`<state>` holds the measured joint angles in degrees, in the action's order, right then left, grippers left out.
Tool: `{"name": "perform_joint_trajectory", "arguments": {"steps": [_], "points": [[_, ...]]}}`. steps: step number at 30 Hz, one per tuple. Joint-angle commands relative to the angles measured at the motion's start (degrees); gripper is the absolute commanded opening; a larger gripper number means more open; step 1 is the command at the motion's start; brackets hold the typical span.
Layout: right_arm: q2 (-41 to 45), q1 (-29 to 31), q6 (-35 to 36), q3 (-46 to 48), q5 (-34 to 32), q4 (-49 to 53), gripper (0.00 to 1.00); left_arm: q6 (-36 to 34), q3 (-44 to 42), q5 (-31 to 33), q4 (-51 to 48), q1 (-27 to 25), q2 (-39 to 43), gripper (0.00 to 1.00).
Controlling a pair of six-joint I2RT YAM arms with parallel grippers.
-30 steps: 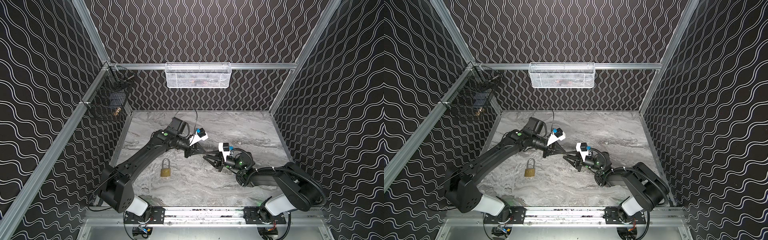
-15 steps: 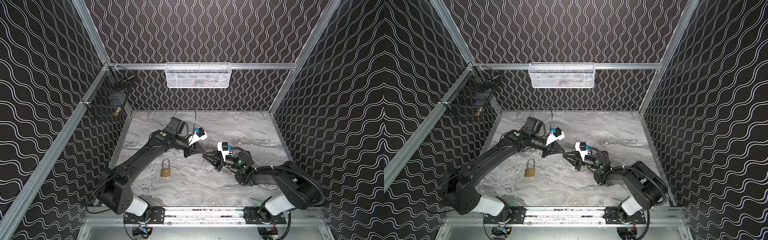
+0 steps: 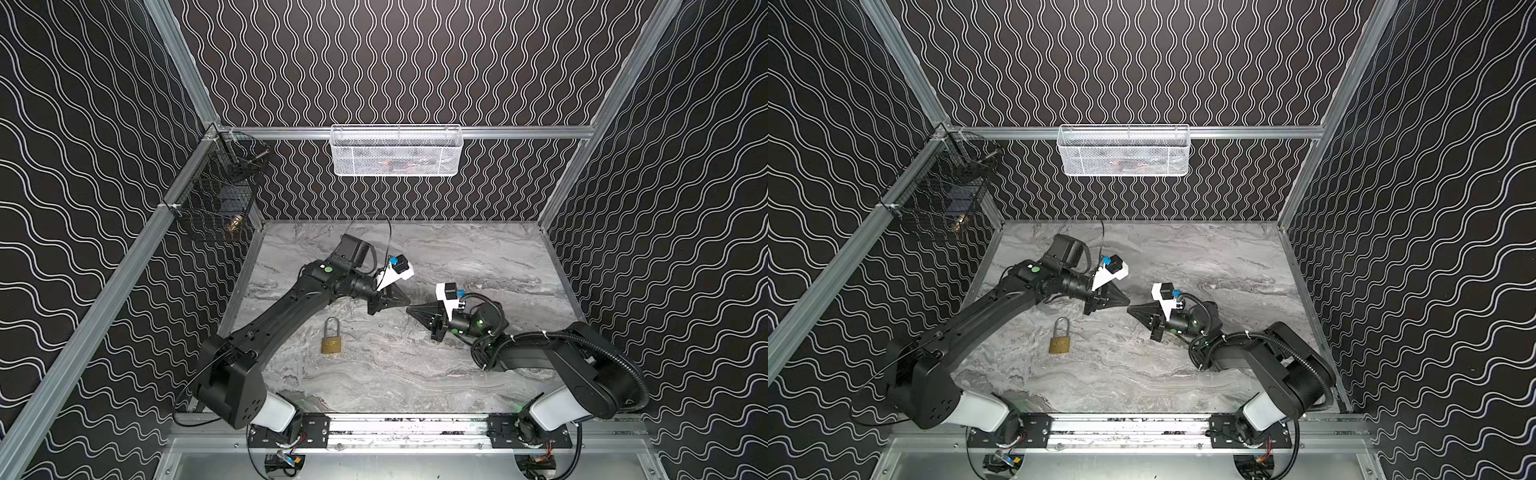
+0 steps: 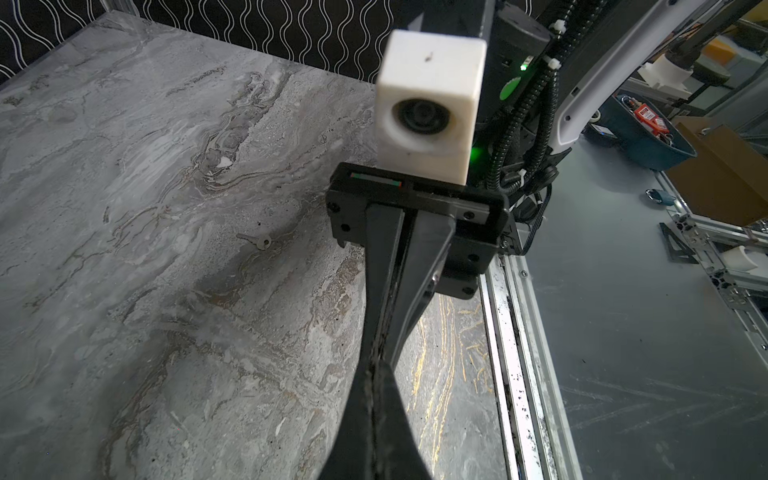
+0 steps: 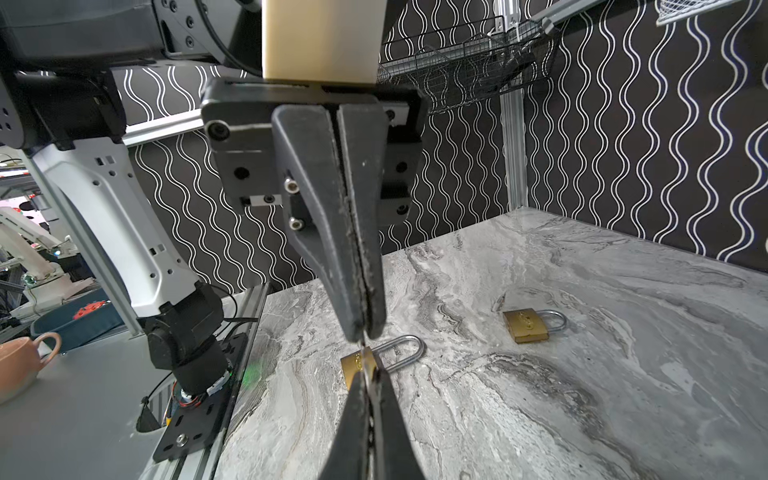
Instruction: Unlock with the key
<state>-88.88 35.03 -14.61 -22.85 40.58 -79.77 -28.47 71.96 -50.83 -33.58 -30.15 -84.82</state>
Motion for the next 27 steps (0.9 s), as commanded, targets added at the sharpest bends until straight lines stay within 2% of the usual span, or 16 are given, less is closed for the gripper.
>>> {"name": "perform_joint_trajectory", "arguments": {"steps": [1,2,3,4,5,8,12,15,17,18,20,21,22,24,25,27], "points": [[-0.3,-0.3,-1.7,0.2,1.1,-4.8,0.00,1.1,-0.3,0.2,1.4,0.1,-0.5,0.07],[-0.4,-0.4,-2.1,0.3,1.2,-5.4,0.00,1.4,-0.4,0.9,1.6,0.1,-0.6,0.20],[-0.5,-0.6,-2.6,0.5,1.3,-6.2,0.00,1.7,-0.6,2.0,2.0,0.1,-0.6,0.48],[-0.6,-0.9,-3.2,0.8,1.3,-7.2,0.00,2.2,-0.9,3.6,2.9,0.1,-0.4,0.96],[-0.8,-1.2,-3.8,0.9,1.3,-8.1,0.00,3.0,-1.3,5.0,4.0,0.1,0.0,0.99],[-1.9,-3.0,-6.8,1.5,1.6,-11.6,0.00,8.7,-3.3,6.5,10.5,3.2,2.5,0.99],[-5.9,-7.1,-14.8,1.8,1.9,-19.4,0.00,21.2,-9.4,6.2,27.2,10.9,7.9,0.99],[-6.7,-9.1,-18.0,1.2,1.2,-19.0,0.00,32.0,-13.3,13.5,36.2,14.7,9.8,0.99],[-6.5,-9.4,-17.8,1.9,-1.4,-18.9,0.00,39.1,-14.2,20.2,36.0,15.4,8.9,0.99],[-6.1,-9.5,-17.0,2.4,-3.4,-18.0,0.00,39.8,-14.4,20.3,35.8,15.6,7.5,0.99],[-3.1,-9.6,-15.1,3.3,-10.2,-11.3,0.00,34.5,-13.6,13.6,35.8,15.6,3.7,0.99],[-0.6,-9.6,-13.3,3.0,-14.3,-3.5,0.00,34.3,-11.5,14.2,32.6,15.1,2.1,0.99],[2.4,-9.5,-10.8,2.0,-19.5,6.0,0.00,35.1,-8.2,16.5,27.8,14.7,0.5,0.99],[6.6,-9.4,-7.8,-0.4,-27.9,21.0,0.00,31.2,-1.7,18.9,18.5,14.7,-2.6,0.99],[8.2,-9.4,-6.8,-1.0,-31.6,25.0,0.00,32.7,-1.1,21.6,18.4,14.7,-3.0,0.99],[11.1,-9.4,-6.5,0.1,-38.1,27.5,0.00,38.0,-4.9,26.8,25.0,14.7,-2.5,0.99]]}}
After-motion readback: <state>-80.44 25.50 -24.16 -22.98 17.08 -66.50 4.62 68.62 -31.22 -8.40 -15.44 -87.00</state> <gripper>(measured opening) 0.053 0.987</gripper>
